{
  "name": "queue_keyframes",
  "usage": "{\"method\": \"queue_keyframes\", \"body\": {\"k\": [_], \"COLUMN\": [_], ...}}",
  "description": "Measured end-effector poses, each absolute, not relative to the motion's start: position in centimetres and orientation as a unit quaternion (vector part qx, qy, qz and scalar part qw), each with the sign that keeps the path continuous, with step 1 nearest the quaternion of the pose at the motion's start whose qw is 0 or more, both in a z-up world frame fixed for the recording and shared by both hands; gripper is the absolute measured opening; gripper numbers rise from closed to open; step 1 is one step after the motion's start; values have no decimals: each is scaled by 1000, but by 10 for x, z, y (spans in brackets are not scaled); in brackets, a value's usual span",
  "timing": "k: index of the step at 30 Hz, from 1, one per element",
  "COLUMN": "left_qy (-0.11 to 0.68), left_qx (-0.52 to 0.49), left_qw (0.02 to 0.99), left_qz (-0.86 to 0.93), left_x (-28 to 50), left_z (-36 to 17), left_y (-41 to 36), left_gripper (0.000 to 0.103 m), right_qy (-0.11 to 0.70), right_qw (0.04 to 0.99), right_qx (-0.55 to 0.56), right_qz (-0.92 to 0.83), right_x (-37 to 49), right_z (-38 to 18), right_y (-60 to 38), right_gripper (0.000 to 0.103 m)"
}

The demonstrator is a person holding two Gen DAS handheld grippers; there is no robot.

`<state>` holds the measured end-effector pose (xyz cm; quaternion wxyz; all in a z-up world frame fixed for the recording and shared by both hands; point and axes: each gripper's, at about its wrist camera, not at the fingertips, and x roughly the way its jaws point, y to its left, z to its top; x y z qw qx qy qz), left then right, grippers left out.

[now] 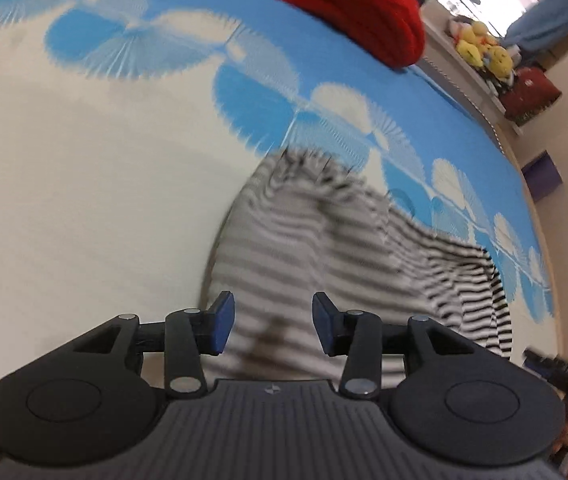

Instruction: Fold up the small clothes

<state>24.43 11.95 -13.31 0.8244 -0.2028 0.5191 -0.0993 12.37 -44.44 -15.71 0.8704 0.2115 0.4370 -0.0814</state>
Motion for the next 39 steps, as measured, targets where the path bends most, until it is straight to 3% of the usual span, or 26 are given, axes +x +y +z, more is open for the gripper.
{"method": "queue_keyframes", "body": {"k": [2,6,14,16,17,18,19,20,21,25,28,33,36,37,39], "left_qy": [580,576,600,601,601,602,602,601,594,519,491,598,617,614,591], "left_qx": [-208,-215,-238,-234,-231,-226,-221,-214,-202,-218,-242,-209,-185,-190,-204], "left_qw": [785,786,763,763,763,764,764,765,773,821,834,773,764,765,780], "left_qz": [-70,-66,-35,-41,-48,-56,-70,-84,-96,-92,-71,-45,-44,-41,-32], "left_x": [239,237,238,239,239,239,238,237,235,222,208,210,212,213,216], "left_z": [-157,-163,-176,-177,-177,-177,-177,-176,-172,-142,-131,-167,-172,-170,-161], "left_y": [122,124,135,132,129,126,122,118,116,138,163,161,154,154,161], "left_gripper": [47,52,53,51,50,47,33,10,2,1,1,1,3,4,19], "right_qy": [479,467,485,483,483,479,474,462,450,384,378,498,527,525,519], "right_qw": [844,839,823,826,827,829,831,833,835,863,868,816,805,806,813], "right_qx": [218,251,270,270,272,272,274,288,302,318,314,274,253,251,241], "right_qz": [-103,-121,-118,-106,-97,-95,-97,-95,-94,-81,-76,-102,-107,-105,-109], "right_x": [117,110,109,107,107,105,103,100,96,74,58,60,64,64,66], "right_z": [-172,-177,-194,-194,-193,-192,-189,-186,-181,-150,-140,-173,-183,-182,-176], "right_y": [-445,-452,-455,-454,-453,-453,-454,-458,-461,-467,-470,-470,-467,-466,-464], "right_gripper": [54,53,53,41,24,16,11,9,7,6,5,5,5,5,7]}}
